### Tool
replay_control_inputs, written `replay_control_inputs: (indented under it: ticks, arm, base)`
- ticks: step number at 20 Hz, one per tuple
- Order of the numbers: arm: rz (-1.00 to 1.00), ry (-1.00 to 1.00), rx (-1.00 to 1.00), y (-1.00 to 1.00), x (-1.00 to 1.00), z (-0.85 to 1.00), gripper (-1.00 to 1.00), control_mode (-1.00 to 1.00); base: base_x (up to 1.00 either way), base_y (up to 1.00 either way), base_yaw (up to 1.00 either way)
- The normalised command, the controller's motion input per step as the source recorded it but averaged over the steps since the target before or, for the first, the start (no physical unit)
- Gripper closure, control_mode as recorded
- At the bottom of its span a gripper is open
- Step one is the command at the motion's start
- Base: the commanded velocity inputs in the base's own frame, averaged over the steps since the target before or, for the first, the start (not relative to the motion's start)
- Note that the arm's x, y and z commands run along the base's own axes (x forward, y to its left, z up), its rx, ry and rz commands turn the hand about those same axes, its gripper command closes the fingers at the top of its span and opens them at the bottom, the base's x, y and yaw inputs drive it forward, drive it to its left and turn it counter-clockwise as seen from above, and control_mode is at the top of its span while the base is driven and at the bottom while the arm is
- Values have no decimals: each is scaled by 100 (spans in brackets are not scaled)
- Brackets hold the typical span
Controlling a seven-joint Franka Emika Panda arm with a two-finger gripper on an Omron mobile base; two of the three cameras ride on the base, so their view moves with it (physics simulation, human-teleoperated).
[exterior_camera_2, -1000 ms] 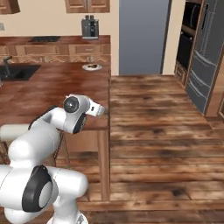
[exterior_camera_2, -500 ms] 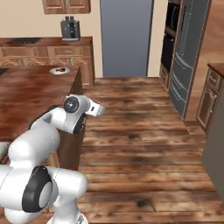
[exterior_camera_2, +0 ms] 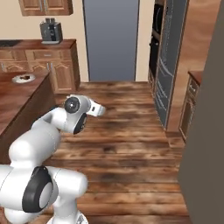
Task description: Pick up the knife from the drawer and place it on the cutting board. Then place the meat from the plate to the cutting board.
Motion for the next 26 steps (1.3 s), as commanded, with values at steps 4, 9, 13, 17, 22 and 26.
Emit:
replay_control_inputs:
  ticks: [4,9,13,17,22,26]
  arm:
    - [0,0,0,0,0,0,-100,100]
    - [0,0,0,0,0,0,-100,100]
    - [0,0,0,0,0,0,-100,100]
    - [0,0,0,0,0,0,-100,100]
    - [0,0,0,0,0,0,-100,100]
    - [0,0,0,0,0,0,-100,100]
  base:
    - [100,-99,16]
    - [100,-70,31]
    - [99,-22,51]
    - [57,0,66]
    - [50,0,66]
    - [51,0,65]
